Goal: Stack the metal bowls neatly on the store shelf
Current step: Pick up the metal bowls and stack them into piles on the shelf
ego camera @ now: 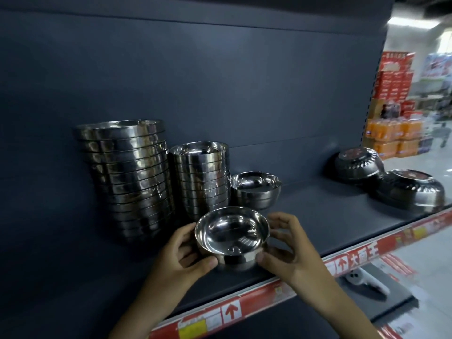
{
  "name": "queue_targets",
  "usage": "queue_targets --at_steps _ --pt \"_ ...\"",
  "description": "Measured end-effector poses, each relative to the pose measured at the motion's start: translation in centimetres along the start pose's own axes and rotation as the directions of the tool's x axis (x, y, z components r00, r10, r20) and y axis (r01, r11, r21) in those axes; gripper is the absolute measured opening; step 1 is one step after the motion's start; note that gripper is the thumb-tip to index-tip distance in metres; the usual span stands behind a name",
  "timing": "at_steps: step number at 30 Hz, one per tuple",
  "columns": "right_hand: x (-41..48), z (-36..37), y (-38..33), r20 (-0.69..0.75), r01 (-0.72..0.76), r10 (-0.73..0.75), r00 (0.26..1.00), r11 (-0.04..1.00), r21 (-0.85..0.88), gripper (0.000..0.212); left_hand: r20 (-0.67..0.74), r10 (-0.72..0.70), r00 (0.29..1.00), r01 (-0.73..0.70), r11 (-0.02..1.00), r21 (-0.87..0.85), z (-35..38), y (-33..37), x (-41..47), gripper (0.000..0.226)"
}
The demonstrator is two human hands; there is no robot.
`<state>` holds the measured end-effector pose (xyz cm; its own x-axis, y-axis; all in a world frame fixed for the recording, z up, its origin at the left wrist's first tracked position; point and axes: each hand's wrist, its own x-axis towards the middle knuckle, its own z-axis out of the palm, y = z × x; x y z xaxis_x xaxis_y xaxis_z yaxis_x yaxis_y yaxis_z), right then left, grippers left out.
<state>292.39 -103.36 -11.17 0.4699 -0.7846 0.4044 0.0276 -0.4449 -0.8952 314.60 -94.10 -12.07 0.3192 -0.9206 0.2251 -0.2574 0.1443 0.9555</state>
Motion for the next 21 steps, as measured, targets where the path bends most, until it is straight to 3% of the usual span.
queue_targets --at_steps 7,11,14,17,21 --pt "2.6 0.7 -3.7 -0.108 0.207 -0.194 0.975 0.970 0.126 0.053 -0.102 0.206 0.973 -0.207 0.978 0.002 -0.6 4.7 1.0 0.086" --pt "6.1 0.8 -6.7 -0.143 0.340 -0.317 0.937 0.922 0.182 0.044 -0.202 0.414 0.888 -0.414 0.909 0.046 -1.0 8.6 3.3 0.073" --pt "9.6 0.9 -8.4 -0.148 0.404 -0.387 0.910 0.908 0.108 0.036 -0.275 0.532 0.801 -0.520 0.846 0.121 -1.0 10.7 5.6 0.058" --pt "13.3 1.3 -9.1 -0.150 0.415 -0.408 0.901 0.909 0.022 0.030 -0.329 0.582 0.744 -0.550 0.812 0.195 -1.0 11.6 8.0 0.043" --pt "16.9 1.8 -8.7 -0.105 0.399 -0.395 0.913 0.917 0.015 0.020 -0.347 0.575 0.740 -0.478 0.814 0.330 -1.1 11.6 10.4 0.058"
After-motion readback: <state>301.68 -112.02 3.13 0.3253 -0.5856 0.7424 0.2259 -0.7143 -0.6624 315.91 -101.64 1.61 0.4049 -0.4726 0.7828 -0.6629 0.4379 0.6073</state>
